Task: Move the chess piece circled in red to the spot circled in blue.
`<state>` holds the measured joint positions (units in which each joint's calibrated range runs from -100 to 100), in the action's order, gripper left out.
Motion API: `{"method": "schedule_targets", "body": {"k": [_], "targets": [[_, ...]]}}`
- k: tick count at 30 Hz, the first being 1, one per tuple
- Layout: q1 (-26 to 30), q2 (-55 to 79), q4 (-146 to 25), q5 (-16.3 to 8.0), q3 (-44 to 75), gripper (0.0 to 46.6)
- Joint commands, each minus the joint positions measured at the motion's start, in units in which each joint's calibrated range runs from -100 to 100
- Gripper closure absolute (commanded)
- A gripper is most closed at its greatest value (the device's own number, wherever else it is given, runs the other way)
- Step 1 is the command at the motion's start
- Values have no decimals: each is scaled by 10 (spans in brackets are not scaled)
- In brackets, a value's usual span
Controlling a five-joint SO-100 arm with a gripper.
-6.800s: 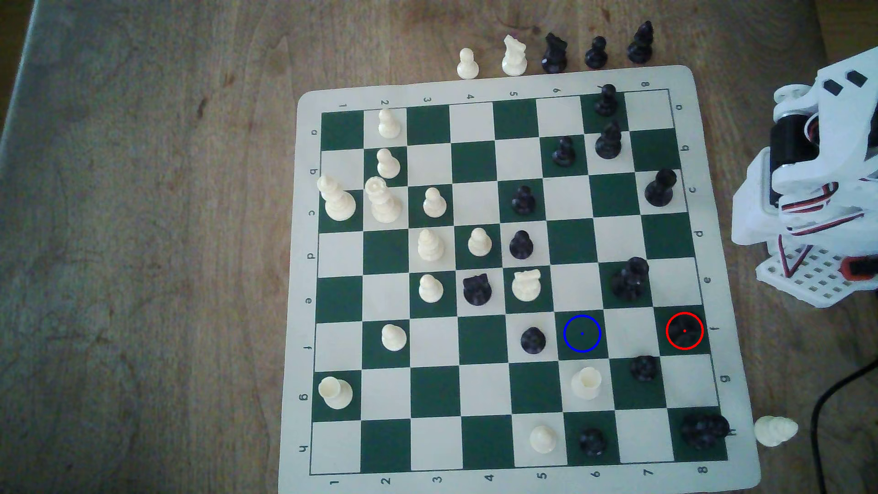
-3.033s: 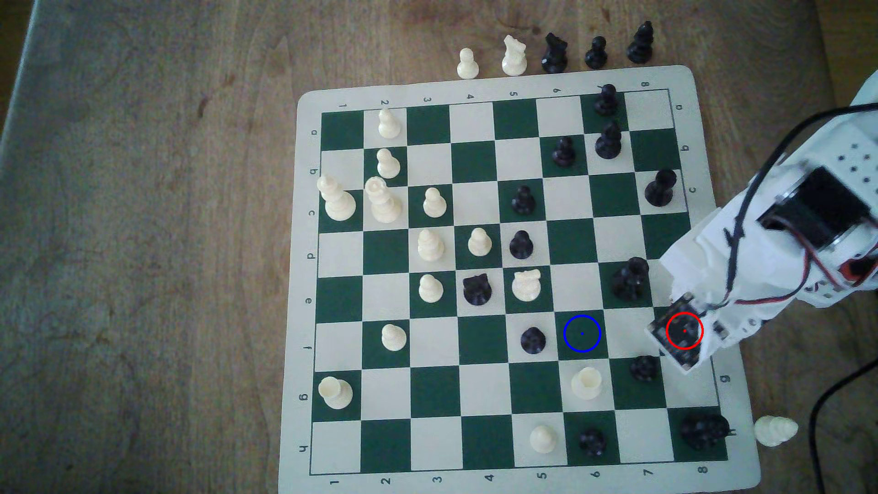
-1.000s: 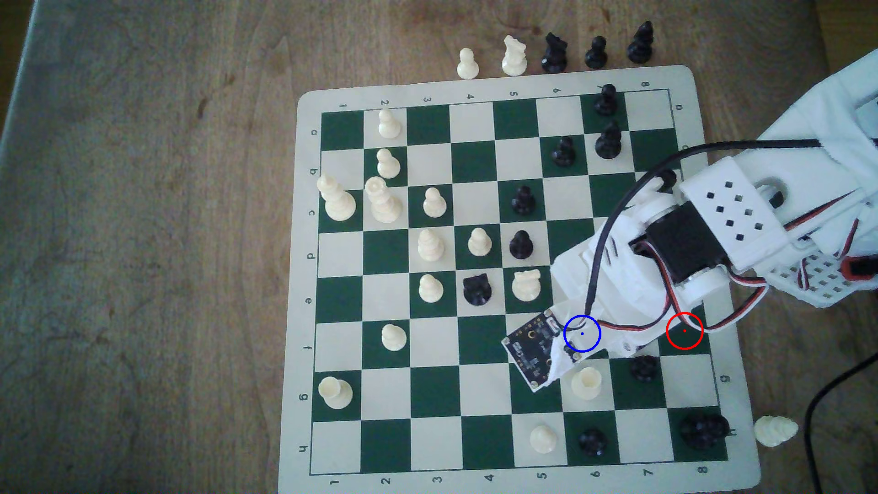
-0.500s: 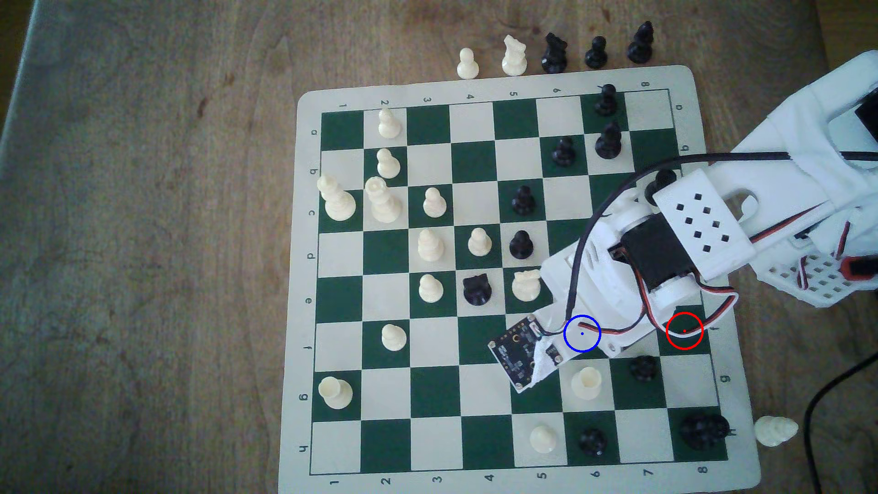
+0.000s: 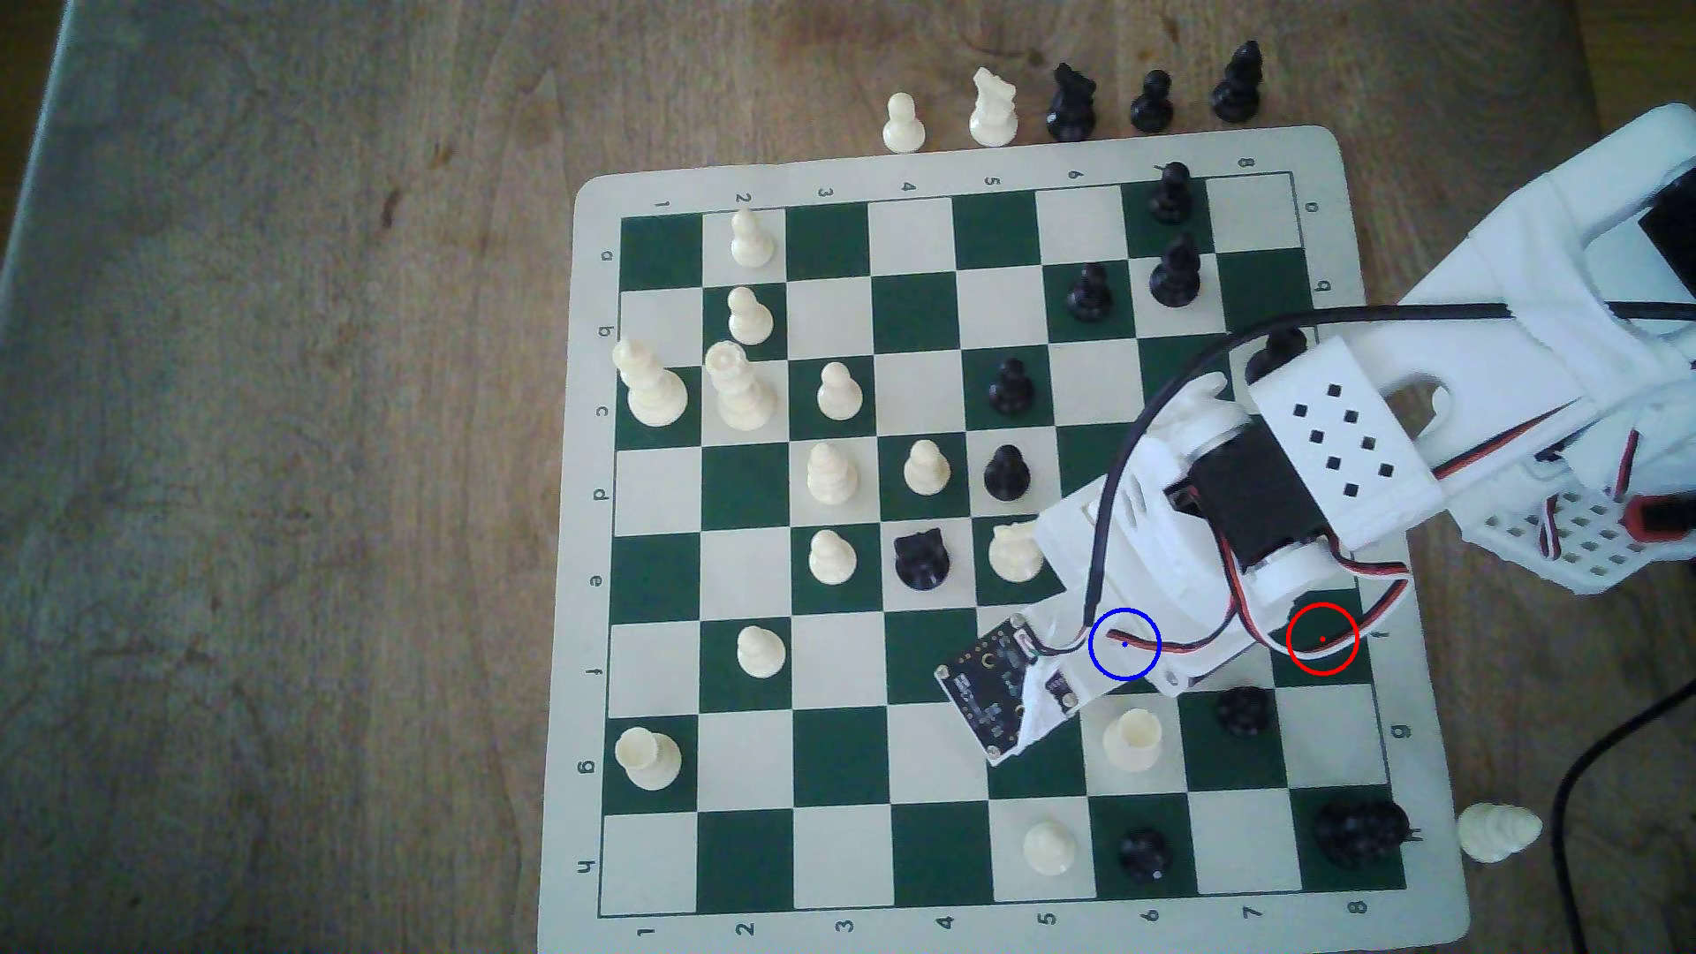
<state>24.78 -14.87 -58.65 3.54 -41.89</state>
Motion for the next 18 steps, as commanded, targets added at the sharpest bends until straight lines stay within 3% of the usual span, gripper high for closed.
{"method": "schedule_targets", "body": {"k": [1, 13, 15, 16, 18], "targets": [[5, -5, 5, 0, 21, 464], [8, 14, 7, 0, 20, 458], [8, 14, 7, 2, 20, 427], [7, 14, 7, 4, 19, 389], [6, 10, 7, 5, 19, 370]]}}
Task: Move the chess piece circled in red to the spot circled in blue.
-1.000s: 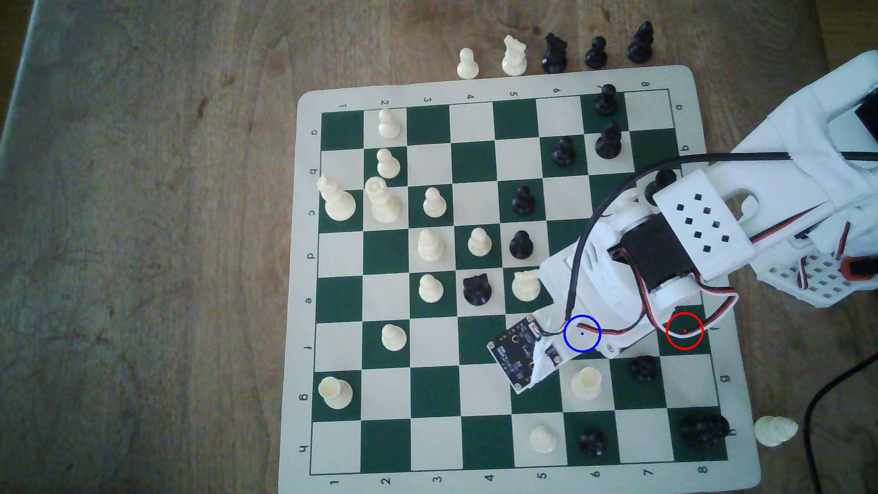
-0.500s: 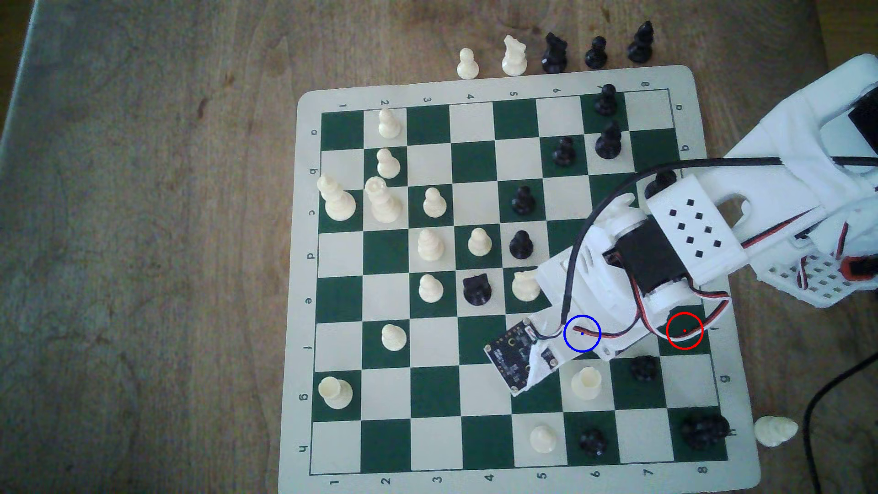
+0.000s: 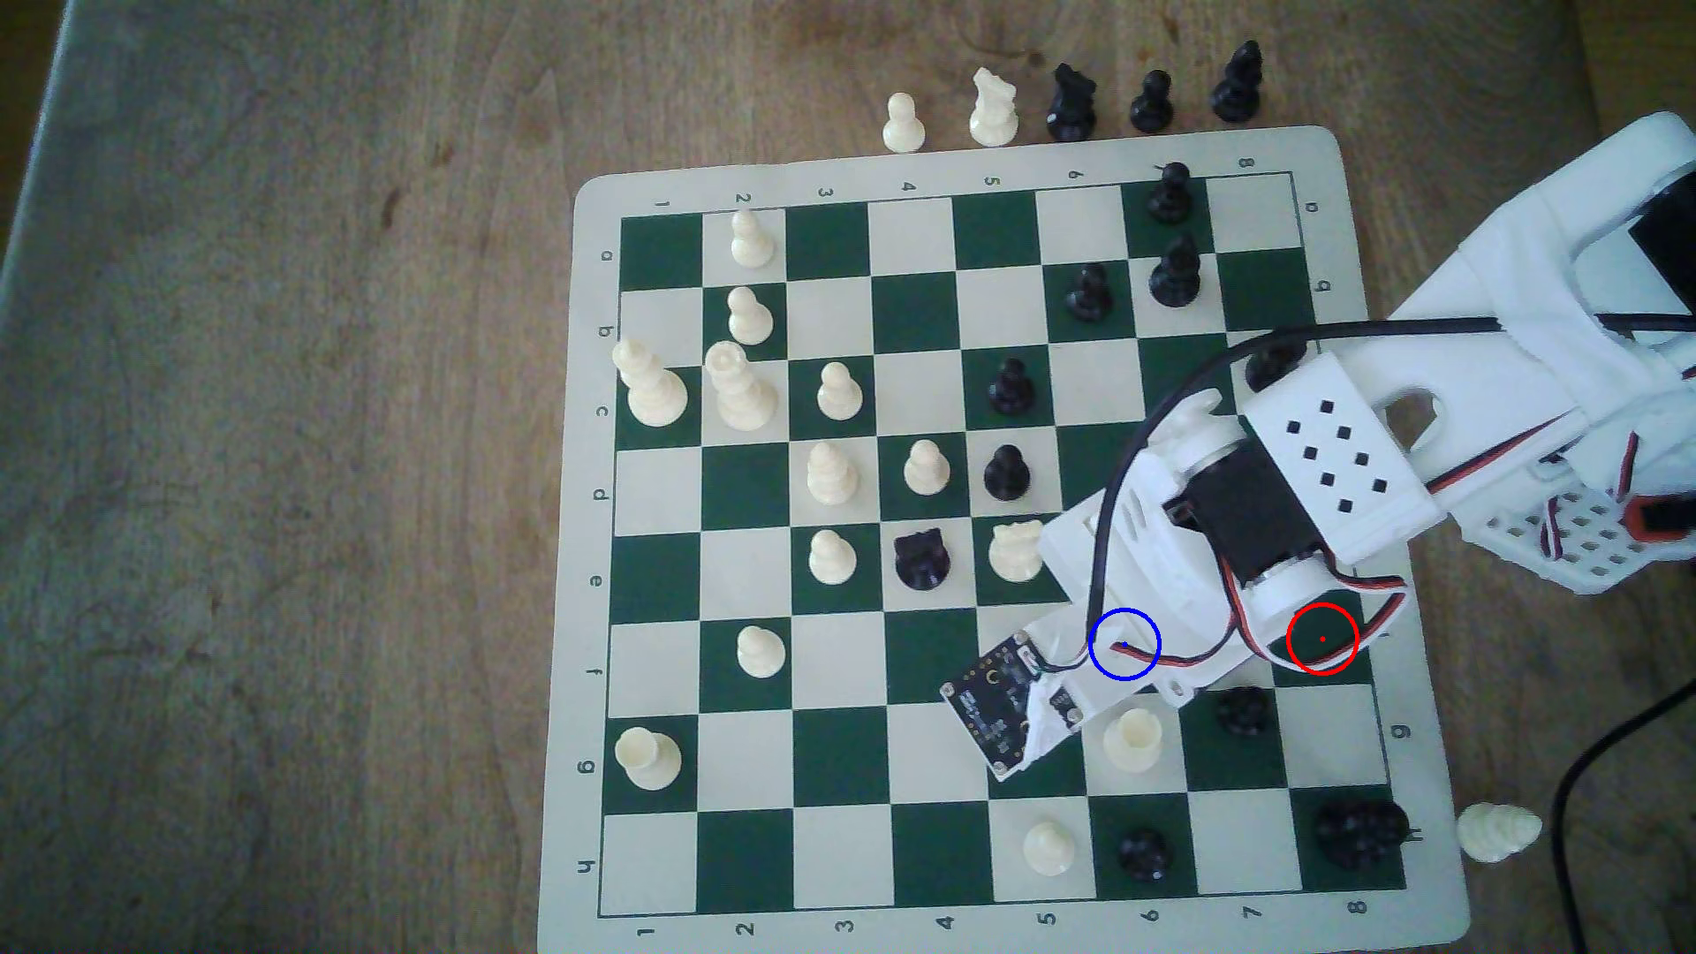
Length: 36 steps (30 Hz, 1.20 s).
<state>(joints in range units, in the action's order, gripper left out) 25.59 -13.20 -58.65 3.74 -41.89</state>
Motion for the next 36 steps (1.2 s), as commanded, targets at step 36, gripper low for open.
{"method": "schedule_targets", "body": {"k": [36], "targets": [[-58, -552, -59, -16, -191, 339]]}}
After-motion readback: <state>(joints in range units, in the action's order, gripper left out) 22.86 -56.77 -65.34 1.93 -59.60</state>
